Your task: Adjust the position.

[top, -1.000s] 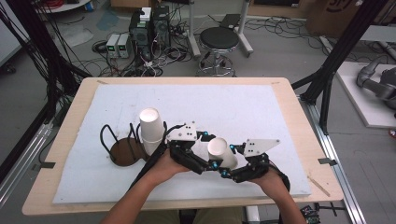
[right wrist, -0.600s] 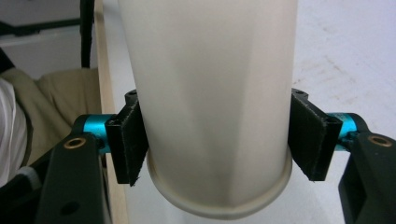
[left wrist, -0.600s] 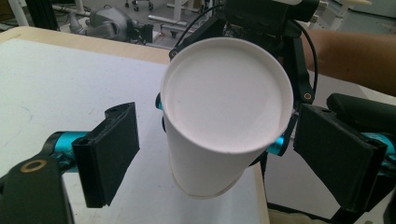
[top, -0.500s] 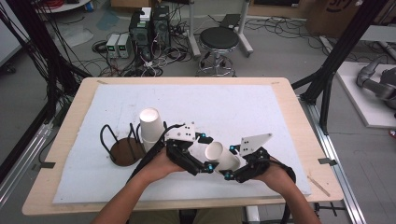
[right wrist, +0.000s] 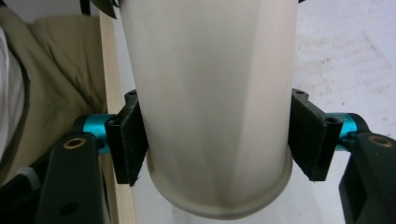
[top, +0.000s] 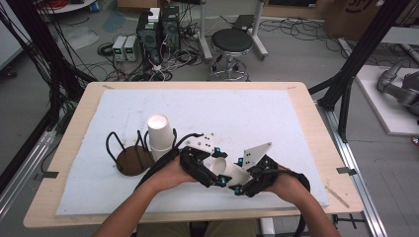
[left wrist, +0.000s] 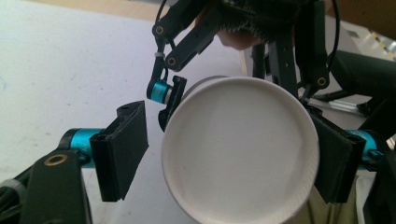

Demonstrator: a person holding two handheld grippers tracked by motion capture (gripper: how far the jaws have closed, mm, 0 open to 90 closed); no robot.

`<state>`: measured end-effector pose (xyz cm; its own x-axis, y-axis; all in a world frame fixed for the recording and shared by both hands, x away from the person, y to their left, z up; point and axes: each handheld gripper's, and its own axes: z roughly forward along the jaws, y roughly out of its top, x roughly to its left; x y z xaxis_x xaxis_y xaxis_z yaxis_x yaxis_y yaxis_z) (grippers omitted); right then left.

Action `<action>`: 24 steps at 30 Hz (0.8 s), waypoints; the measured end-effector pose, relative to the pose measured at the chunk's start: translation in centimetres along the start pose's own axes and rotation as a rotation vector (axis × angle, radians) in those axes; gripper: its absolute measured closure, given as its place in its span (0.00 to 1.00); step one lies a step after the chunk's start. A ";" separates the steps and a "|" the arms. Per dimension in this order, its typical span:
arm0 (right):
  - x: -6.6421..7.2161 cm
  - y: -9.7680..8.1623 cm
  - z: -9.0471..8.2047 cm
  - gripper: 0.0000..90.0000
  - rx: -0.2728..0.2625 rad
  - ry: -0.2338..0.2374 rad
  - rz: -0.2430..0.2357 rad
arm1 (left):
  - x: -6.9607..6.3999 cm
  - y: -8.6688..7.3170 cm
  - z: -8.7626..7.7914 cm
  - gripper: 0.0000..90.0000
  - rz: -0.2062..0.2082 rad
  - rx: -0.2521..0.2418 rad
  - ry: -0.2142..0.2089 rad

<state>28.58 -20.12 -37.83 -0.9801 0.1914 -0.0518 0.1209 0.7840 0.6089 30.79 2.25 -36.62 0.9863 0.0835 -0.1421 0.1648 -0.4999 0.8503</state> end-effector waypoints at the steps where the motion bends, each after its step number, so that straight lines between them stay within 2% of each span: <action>1: 0.0 0.1 0.1 0.34 0.017 -0.001 -0.006 | 0.0 0.0 0.1 0.27 0.001 0.007 -0.003; 6: 0.0 0.1 0.2 0.34 0.038 -0.001 -0.005 | 0.0 -0.1 0.2 0.36 0.025 0.028 -0.013; 10: 0.0 0.0 0.2 0.33 0.044 0.001 -0.005 | -0.1 -0.1 0.3 0.38 0.033 0.032 -0.015; 13: 0.0 -0.2 0.1 0.27 0.026 -0.010 -0.009 | 0.0 -0.1 0.2 0.38 0.036 0.014 -0.019; 15: 0.1 -0.4 -0.1 0.21 -0.002 -0.040 0.000 | -0.1 -0.2 0.1 0.38 0.038 -0.003 -0.012; 17: 0.2 -0.6 -0.6 0.21 -0.039 -0.050 0.005 | 0.0 -0.3 -0.1 0.38 0.037 -0.028 -0.010; 24: 0.1 -2.1 -3.1 0.21 -0.243 -0.072 0.070 | 0.3 -1.3 -0.8 0.39 0.015 -0.112 0.005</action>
<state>27.77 -23.59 -36.71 -0.9559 0.2887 -0.0539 0.1382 0.6041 0.7848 30.91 3.64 -37.30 0.9886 0.0812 -0.1266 0.1487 -0.4021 0.9035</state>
